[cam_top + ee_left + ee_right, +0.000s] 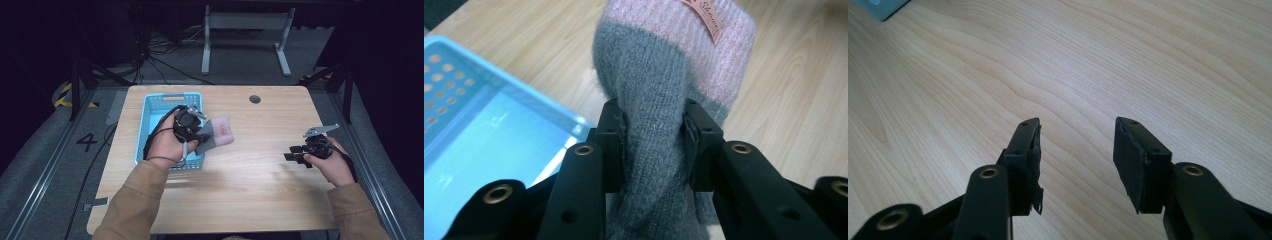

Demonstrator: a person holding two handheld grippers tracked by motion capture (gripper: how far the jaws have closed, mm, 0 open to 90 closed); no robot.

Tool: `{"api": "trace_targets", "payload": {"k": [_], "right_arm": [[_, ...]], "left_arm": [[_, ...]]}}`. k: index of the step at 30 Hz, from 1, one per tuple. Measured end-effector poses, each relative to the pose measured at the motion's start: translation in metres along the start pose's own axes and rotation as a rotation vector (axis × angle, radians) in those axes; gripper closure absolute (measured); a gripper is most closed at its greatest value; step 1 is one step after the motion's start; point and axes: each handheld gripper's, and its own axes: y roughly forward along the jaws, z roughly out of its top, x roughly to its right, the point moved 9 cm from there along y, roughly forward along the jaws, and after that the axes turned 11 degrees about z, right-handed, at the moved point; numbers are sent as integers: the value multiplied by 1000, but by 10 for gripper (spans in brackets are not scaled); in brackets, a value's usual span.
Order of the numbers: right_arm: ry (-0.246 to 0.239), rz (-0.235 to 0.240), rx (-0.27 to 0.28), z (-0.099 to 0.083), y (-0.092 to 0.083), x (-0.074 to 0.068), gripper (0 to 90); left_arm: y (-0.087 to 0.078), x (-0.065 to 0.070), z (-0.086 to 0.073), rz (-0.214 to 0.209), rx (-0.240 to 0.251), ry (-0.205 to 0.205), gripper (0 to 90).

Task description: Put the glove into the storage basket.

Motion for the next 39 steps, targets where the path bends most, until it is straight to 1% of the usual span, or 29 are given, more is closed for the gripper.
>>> {"api": "trace_targets", "payload": {"k": [2, 4, 6, 7, 9, 11, 16, 18, 20, 23, 27, 28, 30, 33, 34, 37, 39], "right_arm": [[0, -2, 0, -1, 0, 0, 543], [5, -8, -1, -3, 0, 0, 542], [5, -12, -3, -4, -1, 0, 542], [7, -11, -3, -5, -1, 0, 542], [5, -17, -1, -7, -2, -1, 540], [6, -9, 2, -8, -2, -2, 540], [7, -8, -1, -12, -3, -3, 539], [7, -9, 0, -12, -3, -3, 537], [10, -11, 0, -14, -4, -3, 537], [8, -10, -1, -15, -4, -3, 536], [12, -11, -4, -18, -4, -4, 537], [10, -9, -4, -18, -4, -4, 537], [13, -11, -2, -19, -5, -4, 537], [14, -10, -3, -20, -4, -5, 537], [16, -10, -6, -21, -4, -5, 537], [17, -11, -9, -23, -5, -5, 537], [17, -11, -5, -23, -5, -5, 537]], "left_arm": [[-2, -8, -3, 8, 3, -18, 674], [-5, -16, -6, 17, 1, -20, 674], [-6, -23, -8, 25, 5, -31, 674], [-7, -26, -10, 30, 3, -30, 674], [-9, -31, -11, 37, 16, -29, 673], [-10, -35, -13, 30, 23, -27, 672], [-14, -48, -17, 40, 25, -45, 671], [-14, -54, -20, 47, 14, -49, 672], [-13, -59, -22, 59, 10, -39, 671], [-8, -66, -27, 67, -14, -26, 671], [-1, -76, -33, 75, -31, -25, 671], [1, -78, -35, 71, -34, -27, 671], [6, -83, -38, 79, -36, -33, 669], [15, -89, -44, 76, -41, -54, 668], [19, -91, -46, 71, -48, -58, 668], [28, -98, -54, 80, -66, -65, 668], [34, -100, -57, 64, -70, -68, 668]]}}
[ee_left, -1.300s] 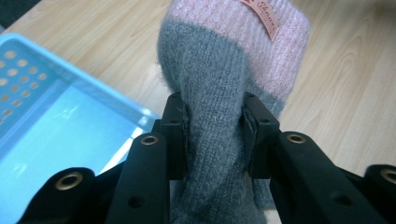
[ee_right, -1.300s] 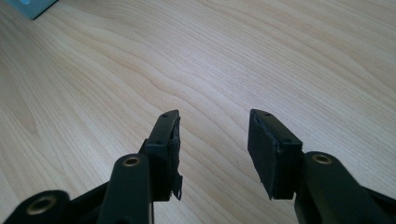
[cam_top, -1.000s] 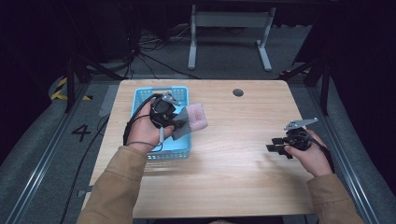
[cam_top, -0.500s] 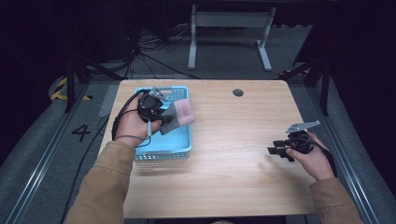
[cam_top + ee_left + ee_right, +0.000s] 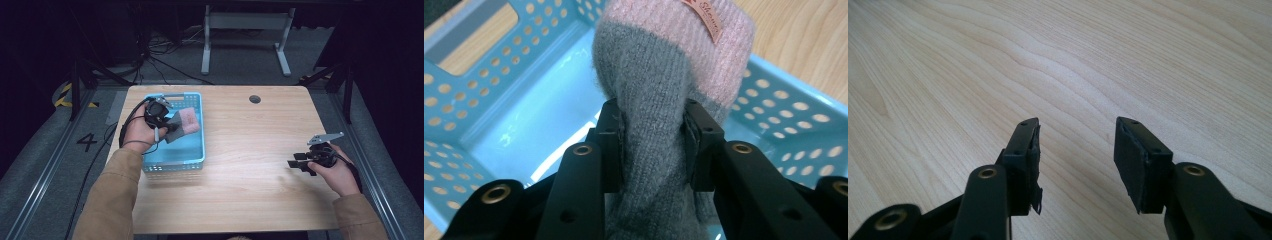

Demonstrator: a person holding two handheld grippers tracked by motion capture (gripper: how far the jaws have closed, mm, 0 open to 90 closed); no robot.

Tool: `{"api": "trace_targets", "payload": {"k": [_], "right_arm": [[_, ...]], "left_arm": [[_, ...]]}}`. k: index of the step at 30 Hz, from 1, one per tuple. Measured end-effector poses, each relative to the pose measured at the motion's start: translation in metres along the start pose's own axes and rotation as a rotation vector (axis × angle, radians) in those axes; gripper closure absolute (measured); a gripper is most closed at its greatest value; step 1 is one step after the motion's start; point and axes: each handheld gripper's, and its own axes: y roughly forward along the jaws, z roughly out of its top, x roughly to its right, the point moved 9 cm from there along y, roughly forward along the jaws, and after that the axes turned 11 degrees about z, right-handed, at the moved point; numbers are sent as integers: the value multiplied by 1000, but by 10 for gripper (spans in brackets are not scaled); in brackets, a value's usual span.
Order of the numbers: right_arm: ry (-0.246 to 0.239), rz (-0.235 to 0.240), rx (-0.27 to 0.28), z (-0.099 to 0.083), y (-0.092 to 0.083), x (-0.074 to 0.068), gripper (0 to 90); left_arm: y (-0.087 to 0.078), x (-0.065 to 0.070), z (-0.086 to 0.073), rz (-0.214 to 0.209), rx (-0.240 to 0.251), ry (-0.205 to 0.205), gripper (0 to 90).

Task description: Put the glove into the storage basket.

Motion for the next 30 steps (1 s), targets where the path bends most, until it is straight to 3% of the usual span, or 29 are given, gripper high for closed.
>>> {"api": "trace_targets", "payload": {"k": [16, 21, 30], "right_arm": [[8, -8, -17, -9, 2, 1, 533], [2, -9, -22, -10, 3, 1, 531], [6, -14, -22, -11, 2, 1, 531]], "left_arm": [[45, -6, -20, -2, -65, 13, 662], [53, -5, -25, 2, -107, 28, 661], [61, -1, -27, -10, -136, 38, 660]]}}
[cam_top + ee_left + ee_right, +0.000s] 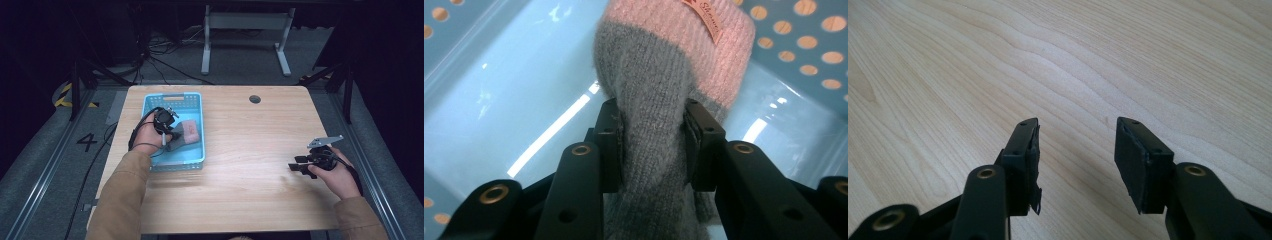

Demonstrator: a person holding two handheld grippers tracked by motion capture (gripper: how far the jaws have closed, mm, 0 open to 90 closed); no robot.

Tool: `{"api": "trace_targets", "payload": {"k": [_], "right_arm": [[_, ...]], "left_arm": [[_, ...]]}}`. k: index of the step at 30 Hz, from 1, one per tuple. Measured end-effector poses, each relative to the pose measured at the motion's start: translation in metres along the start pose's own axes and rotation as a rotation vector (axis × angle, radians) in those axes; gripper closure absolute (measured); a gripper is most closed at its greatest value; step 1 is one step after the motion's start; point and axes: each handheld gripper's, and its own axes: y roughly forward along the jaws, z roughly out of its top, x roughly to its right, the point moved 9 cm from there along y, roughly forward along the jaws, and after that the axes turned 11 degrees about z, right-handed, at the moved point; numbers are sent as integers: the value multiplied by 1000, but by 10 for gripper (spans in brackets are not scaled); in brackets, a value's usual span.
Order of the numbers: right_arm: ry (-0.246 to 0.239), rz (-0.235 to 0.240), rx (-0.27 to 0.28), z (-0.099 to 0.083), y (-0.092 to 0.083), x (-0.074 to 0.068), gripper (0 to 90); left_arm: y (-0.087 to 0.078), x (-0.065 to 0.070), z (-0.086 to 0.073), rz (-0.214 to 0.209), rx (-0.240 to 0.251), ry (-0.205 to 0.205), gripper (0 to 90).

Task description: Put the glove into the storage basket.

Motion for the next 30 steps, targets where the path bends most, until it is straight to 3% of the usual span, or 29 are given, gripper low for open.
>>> {"api": "trace_targets", "payload": {"k": [8, 16, 22, 27, 29, 30], "right_arm": [[4, -4, 3, -2, -2, 0, 529], [9, -6, 2, -9, -4, 0, 525], [19, -17, 4, -14, -9, 3, 525], [14, -11, 2, -13, -7, 2, 524], [12, -11, 4, -11, -6, 1, 524], [7, -8, 2, -11, -5, 1, 523]], "left_arm": [[7, -1, 2, 2, -25, 15, 659], [17, -7, 7, 18, -55, 61, 659], [24, -9, 12, 54, -58, 93, 612], [26, -15, 13, 100, -24, 82, 490], [25, -16, 14, 107, -4, 47, 475], [24, -16, 16, 109, 29, 12, 479]]}}
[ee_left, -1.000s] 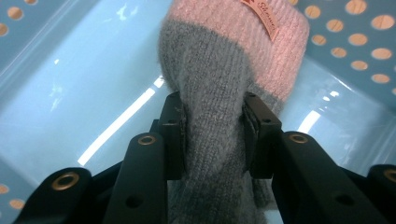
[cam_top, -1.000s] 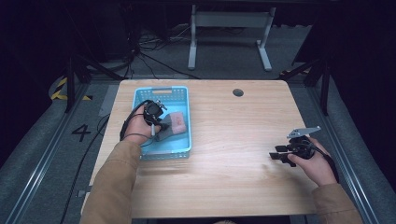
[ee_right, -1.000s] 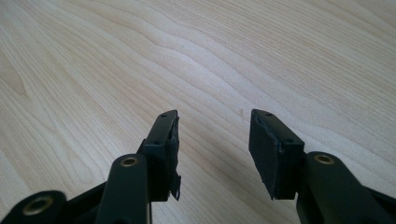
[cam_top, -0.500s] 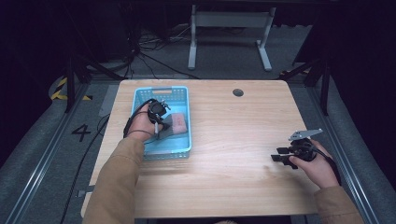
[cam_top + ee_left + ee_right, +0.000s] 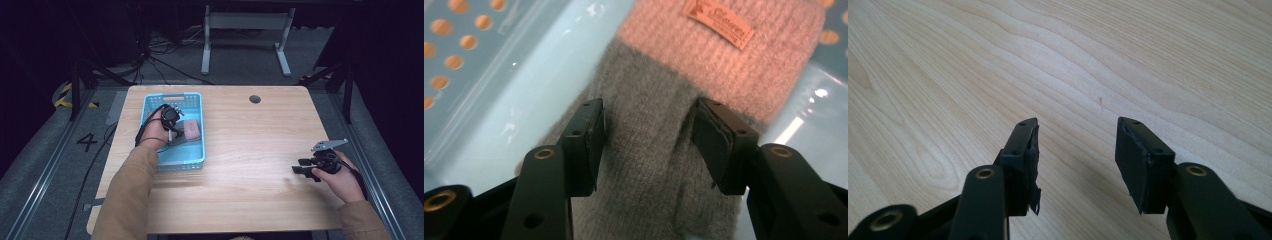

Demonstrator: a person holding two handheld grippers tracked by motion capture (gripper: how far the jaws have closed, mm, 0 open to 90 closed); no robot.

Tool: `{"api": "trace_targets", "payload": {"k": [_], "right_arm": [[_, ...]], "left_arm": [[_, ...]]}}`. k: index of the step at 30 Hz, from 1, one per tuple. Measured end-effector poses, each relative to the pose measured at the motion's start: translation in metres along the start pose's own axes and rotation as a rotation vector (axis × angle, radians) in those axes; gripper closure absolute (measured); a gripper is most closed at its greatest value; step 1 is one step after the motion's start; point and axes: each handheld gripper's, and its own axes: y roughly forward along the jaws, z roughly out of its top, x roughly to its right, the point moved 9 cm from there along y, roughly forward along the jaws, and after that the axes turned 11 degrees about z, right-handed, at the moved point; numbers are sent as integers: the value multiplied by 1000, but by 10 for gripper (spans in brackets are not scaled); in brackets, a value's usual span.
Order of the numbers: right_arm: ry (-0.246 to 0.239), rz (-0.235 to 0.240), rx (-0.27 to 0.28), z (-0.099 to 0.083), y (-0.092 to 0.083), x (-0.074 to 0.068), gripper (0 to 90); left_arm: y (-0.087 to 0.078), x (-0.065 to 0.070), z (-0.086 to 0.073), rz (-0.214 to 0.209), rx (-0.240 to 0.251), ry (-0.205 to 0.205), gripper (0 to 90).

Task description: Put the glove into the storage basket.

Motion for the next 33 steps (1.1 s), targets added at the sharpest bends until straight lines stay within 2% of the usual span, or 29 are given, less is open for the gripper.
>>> {"api": "trace_targets", "payload": {"k": [4, 9, 11, 13, 16, 19, 22, 28, 31, 33], "right_arm": [[-11, 10, -2, 4, 3, -2, 522], [-27, 19, -3, 11, 7, -3, 522], [-35, 24, -4, 14, 10, -4, 522], [-42, 30, -5, 18, 12, -5, 522], [-51, 36, -7, 23, 15, -5, 522], [-67, 45, -13, 29, 19, -5, 522], [-85, 56, -22, 37, 24, -5, 521], [-104, 73, -30, 51, 32, -4, 520], [-120, 80, -36, 58, 38, -6, 516], [-127, 84, -34, 60, 39, -7, 515]], "left_arm": [[-7, -3, 3, 12, 38, -27, 483], [-24, 3, 12, -5, 100, -51, 486], [-32, 9, 14, -31, 111, -53, 508], [-41, 14, 18, -37, 132, -51, 505], [-57, 25, 23, -87, 170, -64, 519], [-74, 38, 25, -117, 198, -60, 513], [-88, 47, 21, -132, 208, -47, 499], [-112, 64, 10, -152, 228, -60, 479], [-123, 73, 2, -128, 204, -42, 467], [-129, 78, -3, -139, 202, -36, 467]]}}
